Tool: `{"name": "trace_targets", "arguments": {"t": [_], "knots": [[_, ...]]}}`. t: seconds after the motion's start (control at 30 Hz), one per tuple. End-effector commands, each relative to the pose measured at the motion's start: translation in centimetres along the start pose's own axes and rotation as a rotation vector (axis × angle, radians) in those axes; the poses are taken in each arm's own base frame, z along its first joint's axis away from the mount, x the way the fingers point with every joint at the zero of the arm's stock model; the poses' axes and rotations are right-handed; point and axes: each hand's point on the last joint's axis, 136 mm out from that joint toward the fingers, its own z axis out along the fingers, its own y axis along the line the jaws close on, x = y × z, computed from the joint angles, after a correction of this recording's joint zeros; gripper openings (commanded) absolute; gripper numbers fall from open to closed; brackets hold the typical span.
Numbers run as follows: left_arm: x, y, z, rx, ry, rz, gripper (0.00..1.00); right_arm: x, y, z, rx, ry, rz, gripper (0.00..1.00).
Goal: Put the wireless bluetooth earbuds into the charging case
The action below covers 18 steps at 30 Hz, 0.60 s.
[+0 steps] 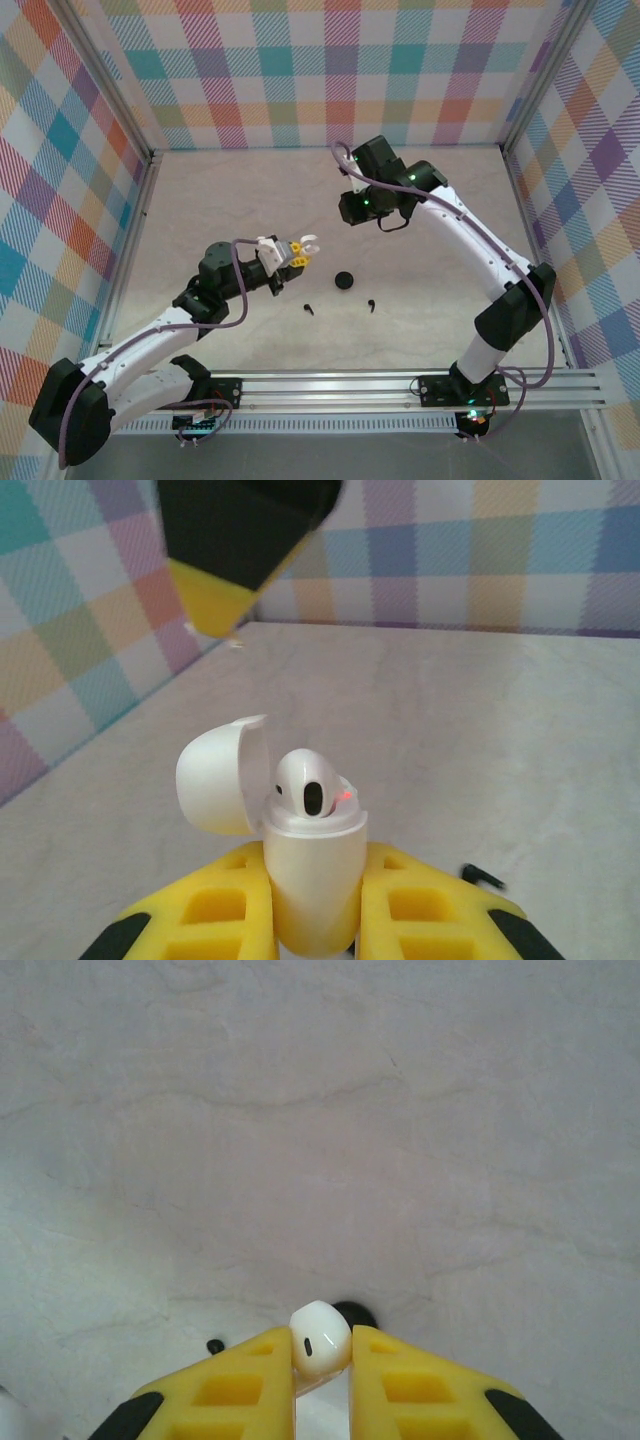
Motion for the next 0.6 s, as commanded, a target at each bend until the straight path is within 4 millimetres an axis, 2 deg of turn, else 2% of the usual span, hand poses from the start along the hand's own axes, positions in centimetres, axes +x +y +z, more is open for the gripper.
{"name": "trace_targets", "arguments": {"t": [0.0, 0.2, 0.37, 0.57], "knots": [[-2.1, 2.0, 0.1, -0.126, -0.088, 0.032, 0.00, 0.3, 0.0, -2.2, 0.053, 0.000, 0.067, 0.17], [-2.4, 2.8, 0.9, -0.164, -0.124, 0.032, 0.00, -0.1, 3.0, -3.5, 0.020, -0.053, 0.063, 0.15], [-3.3, 1.6, 1.7, -0.072, -0.156, 0.021, 0.00, -0.5, 5.1, -4.1, -0.004, -0.108, 0.028, 0.14], [-3.8, 1.4, 1.9, -0.050, -0.171, 0.000, 0.00, -0.5, 6.1, -4.1, -0.002, -0.118, 0.029, 0.14]]}}
